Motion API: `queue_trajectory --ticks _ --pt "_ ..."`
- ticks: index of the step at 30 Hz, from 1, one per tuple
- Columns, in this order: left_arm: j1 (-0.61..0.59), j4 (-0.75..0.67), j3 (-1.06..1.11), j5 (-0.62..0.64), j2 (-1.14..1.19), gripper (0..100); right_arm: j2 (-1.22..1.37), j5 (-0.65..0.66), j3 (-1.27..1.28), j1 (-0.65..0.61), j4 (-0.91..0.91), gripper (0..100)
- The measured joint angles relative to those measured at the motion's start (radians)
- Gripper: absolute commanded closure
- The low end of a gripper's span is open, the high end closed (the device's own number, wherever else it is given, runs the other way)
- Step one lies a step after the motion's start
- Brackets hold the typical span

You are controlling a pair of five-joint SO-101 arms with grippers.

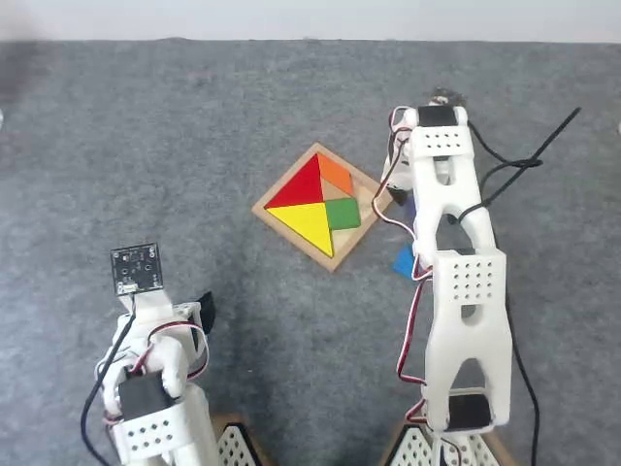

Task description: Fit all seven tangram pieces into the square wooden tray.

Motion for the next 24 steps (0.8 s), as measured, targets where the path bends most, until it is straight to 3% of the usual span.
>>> queue_trajectory --ticks 10,16,24 --pt "0.000 0.000 0.000 0.000 0.000 73 0.014 0.000 0.002 0.000 -0.049 65.6" --pt "0.000 0.000 0.000 0.000 0.000 73 0.032 0.025 0.002 0.005 -0.069 76.4" --pt "0.000 0.000 0.000 0.000 0.000 73 0.032 0.028 0.002 0.012 -0.069 77.2"
